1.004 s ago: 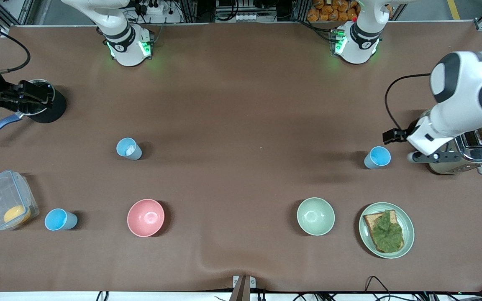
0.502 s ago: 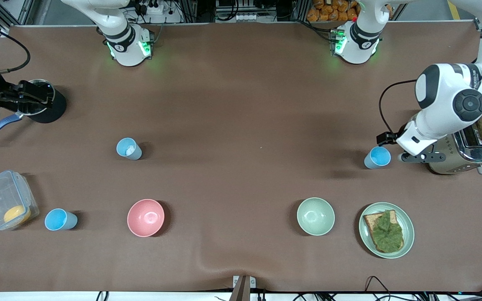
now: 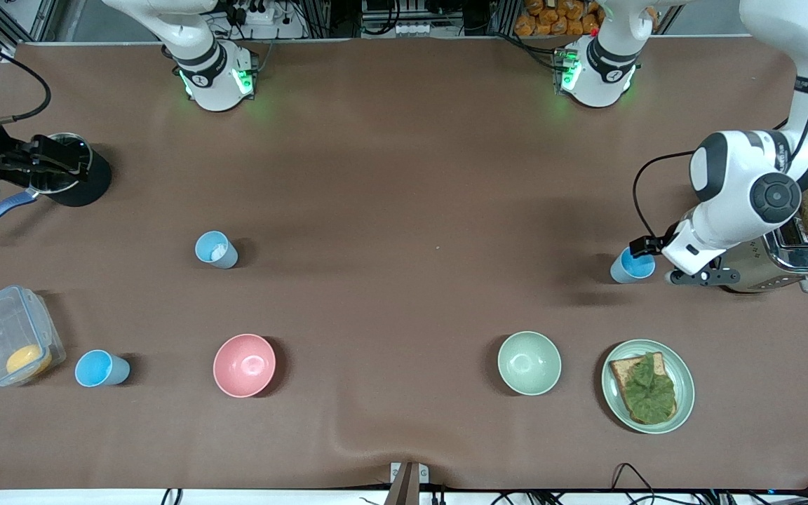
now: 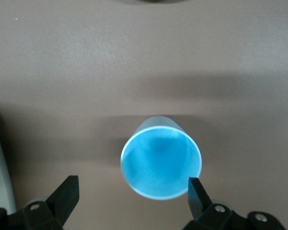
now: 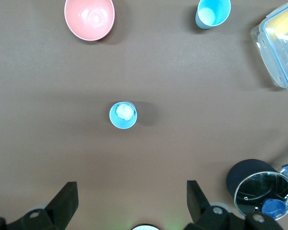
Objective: Stack blue cups with both arms
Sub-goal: 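Close the left gripper around the blue cup's rim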
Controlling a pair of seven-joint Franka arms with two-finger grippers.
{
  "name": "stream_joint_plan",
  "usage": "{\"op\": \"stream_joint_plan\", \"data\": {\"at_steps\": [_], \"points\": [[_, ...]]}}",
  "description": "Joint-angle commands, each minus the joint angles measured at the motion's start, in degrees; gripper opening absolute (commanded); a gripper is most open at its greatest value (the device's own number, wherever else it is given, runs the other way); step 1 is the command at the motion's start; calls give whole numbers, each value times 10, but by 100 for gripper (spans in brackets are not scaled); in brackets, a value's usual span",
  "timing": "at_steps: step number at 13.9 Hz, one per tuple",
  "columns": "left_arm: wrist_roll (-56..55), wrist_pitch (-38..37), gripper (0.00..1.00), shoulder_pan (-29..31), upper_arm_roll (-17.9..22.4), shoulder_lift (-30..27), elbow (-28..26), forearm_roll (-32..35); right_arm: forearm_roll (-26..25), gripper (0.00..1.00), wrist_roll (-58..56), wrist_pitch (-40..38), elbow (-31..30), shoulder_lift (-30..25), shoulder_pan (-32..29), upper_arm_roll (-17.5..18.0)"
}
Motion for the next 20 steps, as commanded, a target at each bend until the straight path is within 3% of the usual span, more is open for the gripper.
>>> {"op": "stream_joint_plan", "data": {"at_steps": [1,20], "points": [[6,22,100,15,-3,13,-1,10,0,100,-7,4,-6,-6,-11,9],[6,49,100,23,-4,48,3,11,0,100,-7,17,-15,-6,-10,9]]}}
